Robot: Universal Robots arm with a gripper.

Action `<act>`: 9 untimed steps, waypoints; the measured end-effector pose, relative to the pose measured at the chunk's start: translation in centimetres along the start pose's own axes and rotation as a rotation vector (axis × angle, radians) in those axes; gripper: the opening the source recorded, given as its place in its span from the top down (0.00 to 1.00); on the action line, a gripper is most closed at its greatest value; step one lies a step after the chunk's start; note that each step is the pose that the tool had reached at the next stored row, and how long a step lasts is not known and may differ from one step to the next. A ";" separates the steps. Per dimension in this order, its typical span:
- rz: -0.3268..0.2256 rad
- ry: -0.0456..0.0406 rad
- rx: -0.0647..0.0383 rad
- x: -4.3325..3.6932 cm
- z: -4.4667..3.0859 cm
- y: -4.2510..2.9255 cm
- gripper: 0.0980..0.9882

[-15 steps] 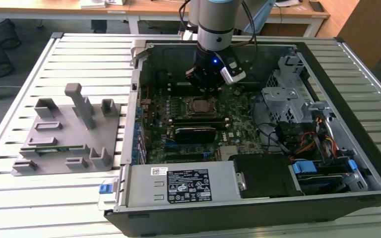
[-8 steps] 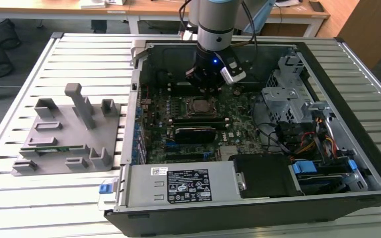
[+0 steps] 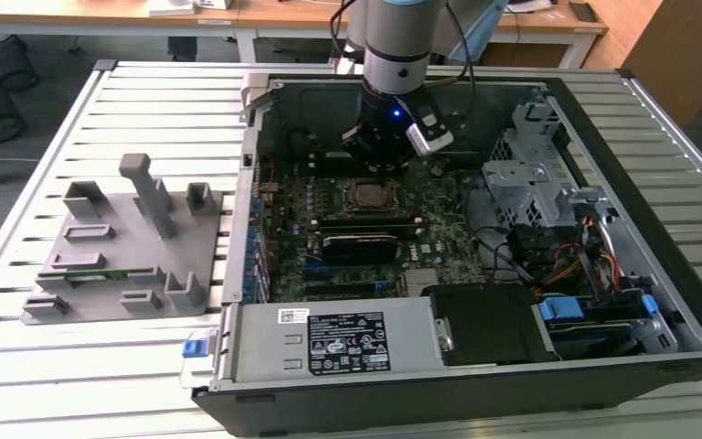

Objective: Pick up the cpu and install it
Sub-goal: 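Install the first cpu locking lever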

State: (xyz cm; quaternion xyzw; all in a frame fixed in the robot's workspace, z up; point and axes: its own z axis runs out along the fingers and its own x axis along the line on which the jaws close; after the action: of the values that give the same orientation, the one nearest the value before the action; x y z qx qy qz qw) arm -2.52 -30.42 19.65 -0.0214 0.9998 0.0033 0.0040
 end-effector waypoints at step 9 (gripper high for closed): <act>-0.002 -0.0009 -0.020 0.00 0.20 0.19 0.99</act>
State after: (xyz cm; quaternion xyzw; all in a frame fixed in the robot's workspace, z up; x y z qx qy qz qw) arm -2.53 -30.24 19.45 -0.0223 0.9997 0.0133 0.0043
